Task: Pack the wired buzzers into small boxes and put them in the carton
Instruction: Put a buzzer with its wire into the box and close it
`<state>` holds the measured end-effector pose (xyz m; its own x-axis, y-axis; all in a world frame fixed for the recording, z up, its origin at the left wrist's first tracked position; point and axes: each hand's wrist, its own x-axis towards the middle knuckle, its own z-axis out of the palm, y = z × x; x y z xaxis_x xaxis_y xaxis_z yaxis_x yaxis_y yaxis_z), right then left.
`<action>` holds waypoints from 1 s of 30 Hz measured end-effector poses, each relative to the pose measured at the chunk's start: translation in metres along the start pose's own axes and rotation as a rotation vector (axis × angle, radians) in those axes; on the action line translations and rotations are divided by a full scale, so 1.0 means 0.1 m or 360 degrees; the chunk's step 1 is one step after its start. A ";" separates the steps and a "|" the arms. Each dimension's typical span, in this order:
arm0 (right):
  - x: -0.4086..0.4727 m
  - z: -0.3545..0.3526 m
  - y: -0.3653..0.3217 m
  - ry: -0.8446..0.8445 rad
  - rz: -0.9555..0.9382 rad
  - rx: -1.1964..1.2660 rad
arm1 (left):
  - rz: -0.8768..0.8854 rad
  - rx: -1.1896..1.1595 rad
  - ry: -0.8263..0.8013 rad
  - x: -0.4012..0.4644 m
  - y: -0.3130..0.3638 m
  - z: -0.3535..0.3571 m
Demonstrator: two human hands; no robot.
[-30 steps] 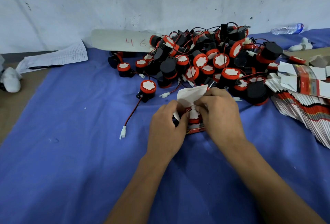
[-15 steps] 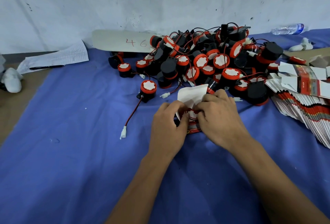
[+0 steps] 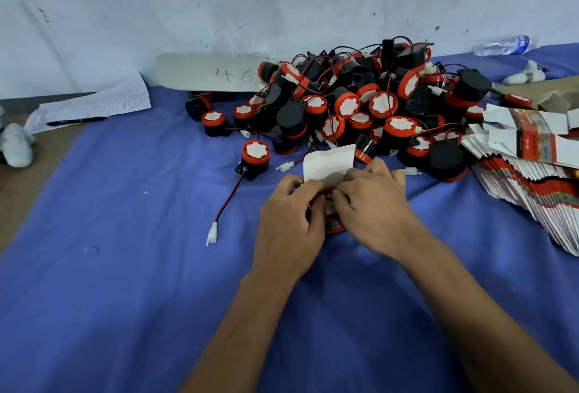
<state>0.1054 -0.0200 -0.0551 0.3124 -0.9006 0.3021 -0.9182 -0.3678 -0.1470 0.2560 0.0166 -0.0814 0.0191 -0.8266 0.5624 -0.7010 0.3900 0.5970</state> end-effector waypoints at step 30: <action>0.01 0.11 0.14 0.0083 0.0296 0.1580 | -0.0011 -0.0002 -0.0072 -0.01 -0.04 0.02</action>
<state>0.0958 -0.0283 -0.0677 0.1523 -0.9607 0.2319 -0.3258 -0.2703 -0.9060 0.2572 0.0154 -0.0853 -0.0084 -0.8470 0.5315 -0.7002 0.3845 0.6016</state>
